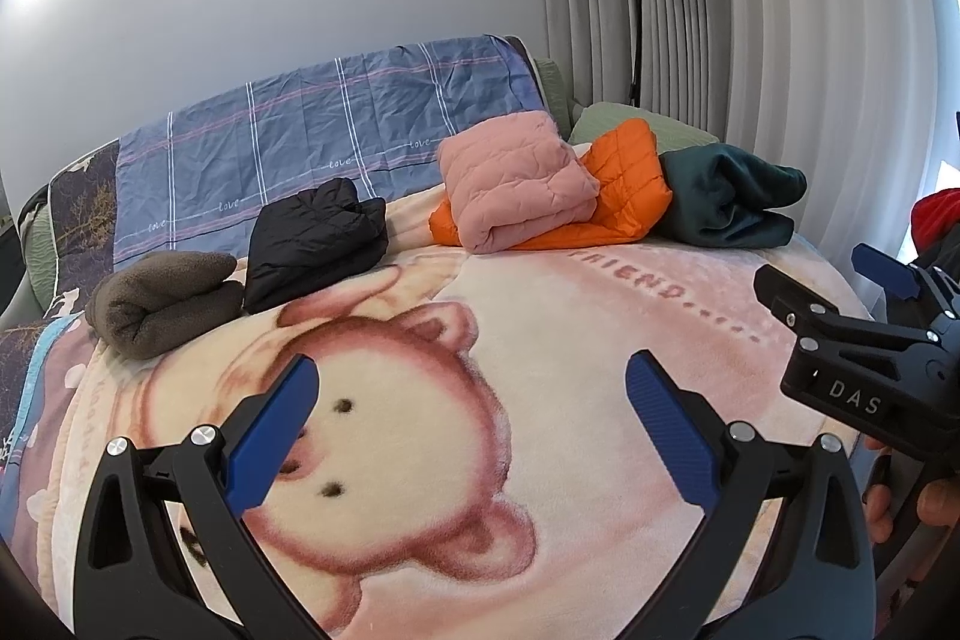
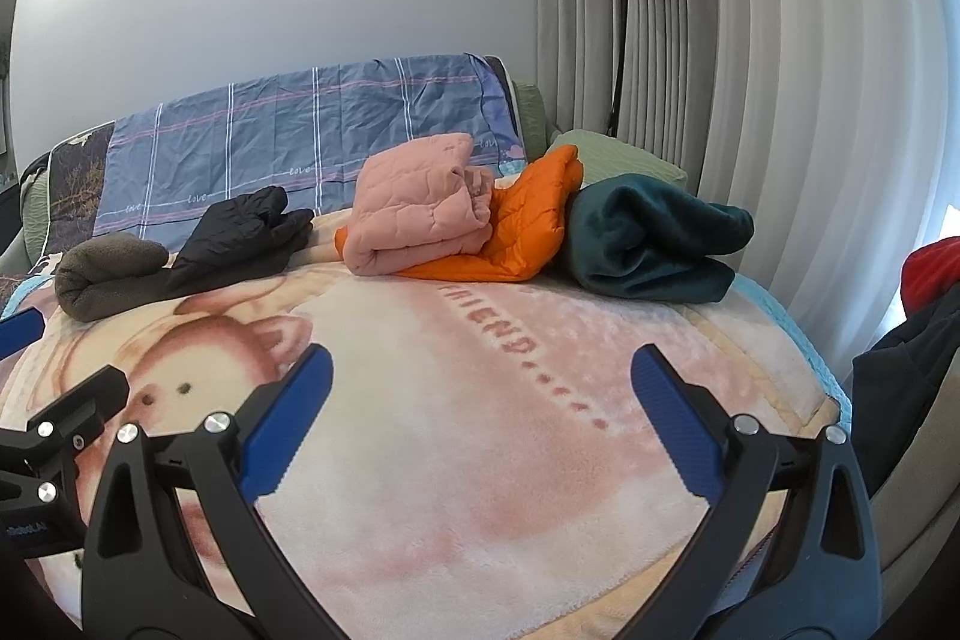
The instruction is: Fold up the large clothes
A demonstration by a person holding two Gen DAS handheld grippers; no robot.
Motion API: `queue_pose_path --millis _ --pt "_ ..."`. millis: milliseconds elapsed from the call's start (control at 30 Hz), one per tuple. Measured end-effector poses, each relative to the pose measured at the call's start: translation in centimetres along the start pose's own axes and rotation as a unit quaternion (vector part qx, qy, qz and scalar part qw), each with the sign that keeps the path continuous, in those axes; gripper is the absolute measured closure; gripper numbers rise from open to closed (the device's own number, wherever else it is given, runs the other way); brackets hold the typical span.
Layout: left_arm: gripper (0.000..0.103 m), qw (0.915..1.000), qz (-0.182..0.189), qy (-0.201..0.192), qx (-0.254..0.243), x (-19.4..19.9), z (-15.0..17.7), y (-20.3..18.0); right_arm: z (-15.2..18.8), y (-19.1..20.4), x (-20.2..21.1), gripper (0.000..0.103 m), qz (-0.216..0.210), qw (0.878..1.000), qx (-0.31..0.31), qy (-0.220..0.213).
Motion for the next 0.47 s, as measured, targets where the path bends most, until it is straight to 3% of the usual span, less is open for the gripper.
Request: queue_pose_path --millis 467 --pt "0.001 0.9999 -0.001 0.009 0.005 -0.46 0.5 0.53 0.4 0.03 -0.16 0.002 -0.001 1.0 0.005 0.001"
Point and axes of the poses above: each gripper's, at about its wrist camera, not at the fingertips, and x roughly against the way its jaws point, y to its left, z to its underside, the point moved 5 cm from there along -x, roughly the way its jaws point, and after that the axes turned 8 degrees about -y, right-handed, at the moved point
